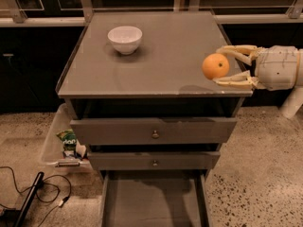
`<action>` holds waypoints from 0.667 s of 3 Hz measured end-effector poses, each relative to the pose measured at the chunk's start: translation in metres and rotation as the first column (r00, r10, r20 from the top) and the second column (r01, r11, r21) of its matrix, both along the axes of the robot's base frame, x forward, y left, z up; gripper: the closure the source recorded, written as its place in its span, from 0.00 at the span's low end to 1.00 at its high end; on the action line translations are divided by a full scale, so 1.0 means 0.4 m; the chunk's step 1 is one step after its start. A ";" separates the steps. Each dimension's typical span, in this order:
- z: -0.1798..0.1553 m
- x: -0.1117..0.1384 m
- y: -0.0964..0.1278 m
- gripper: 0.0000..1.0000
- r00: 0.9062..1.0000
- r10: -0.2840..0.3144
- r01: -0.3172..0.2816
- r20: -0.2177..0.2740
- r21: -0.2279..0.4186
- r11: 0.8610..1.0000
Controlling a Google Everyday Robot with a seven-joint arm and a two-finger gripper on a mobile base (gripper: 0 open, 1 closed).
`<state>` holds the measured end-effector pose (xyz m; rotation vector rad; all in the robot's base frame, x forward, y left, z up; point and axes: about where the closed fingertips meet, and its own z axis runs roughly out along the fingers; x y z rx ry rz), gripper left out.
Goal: Pick orange from bottom drawer and place on counter
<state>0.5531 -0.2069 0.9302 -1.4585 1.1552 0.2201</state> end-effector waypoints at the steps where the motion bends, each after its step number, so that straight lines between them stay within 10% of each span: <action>1: 0.000 0.000 0.000 1.00 1.000 0.000 0.000 0.000 0.000 1.000; 2: -0.019 0.065 0.026 1.00 1.000 -0.010 0.010 0.015 0.024 1.000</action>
Offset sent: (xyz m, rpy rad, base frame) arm 0.0655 0.0200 -0.0189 0.0618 -0.0406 -0.0374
